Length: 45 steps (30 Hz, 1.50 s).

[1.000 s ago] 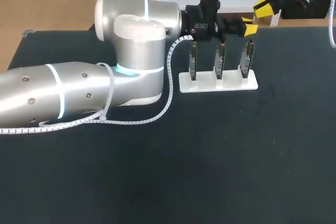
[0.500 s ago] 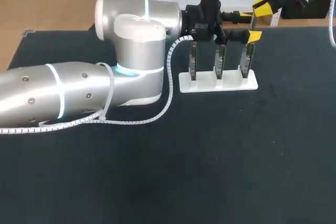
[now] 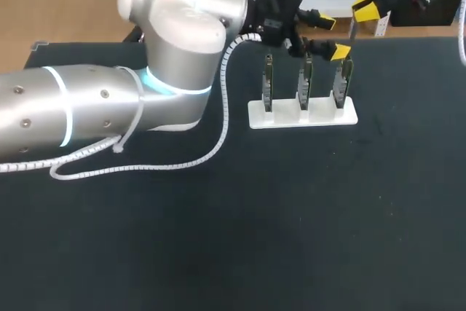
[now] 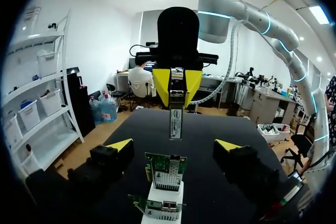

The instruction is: Pick up the optical module with the left hand, and insert it into the network port with the right hand.

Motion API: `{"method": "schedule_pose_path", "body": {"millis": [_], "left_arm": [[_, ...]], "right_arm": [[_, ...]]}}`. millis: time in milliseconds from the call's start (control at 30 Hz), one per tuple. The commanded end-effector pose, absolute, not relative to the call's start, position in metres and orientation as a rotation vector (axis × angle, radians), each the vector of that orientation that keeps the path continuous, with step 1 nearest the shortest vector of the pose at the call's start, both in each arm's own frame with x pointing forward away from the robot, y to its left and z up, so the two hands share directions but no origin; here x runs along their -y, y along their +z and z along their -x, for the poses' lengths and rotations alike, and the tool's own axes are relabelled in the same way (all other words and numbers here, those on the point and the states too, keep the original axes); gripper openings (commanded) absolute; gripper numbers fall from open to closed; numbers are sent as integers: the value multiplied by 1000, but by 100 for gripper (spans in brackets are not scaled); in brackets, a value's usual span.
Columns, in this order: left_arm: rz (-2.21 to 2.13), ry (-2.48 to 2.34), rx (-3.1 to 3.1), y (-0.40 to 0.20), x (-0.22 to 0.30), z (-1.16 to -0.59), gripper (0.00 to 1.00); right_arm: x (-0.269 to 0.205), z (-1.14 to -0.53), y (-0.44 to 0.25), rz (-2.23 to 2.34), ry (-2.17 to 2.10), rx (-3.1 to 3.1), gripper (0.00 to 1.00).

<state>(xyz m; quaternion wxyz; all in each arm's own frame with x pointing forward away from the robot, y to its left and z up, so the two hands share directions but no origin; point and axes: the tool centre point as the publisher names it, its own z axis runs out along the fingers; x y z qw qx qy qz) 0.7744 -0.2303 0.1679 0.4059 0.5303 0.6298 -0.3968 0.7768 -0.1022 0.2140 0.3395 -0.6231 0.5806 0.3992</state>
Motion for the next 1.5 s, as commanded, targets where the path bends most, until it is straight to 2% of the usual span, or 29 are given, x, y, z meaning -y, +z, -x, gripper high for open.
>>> {"method": "schedule_pose_path", "body": {"millis": [33,433,1500], "left_arm": [[-1359,-1003,-1598,169,230,-777,100],[-1499,-984,-1639,168,241,-777,100],[-1526,-981,-1682,146,234,-772,100]], "right_arm": [[101,-774,213,1618,1033,-1511,0],[102,-775,211,1611,1033,-1513,0],[100,-779,210,1626,1045,-1512,0]]}}
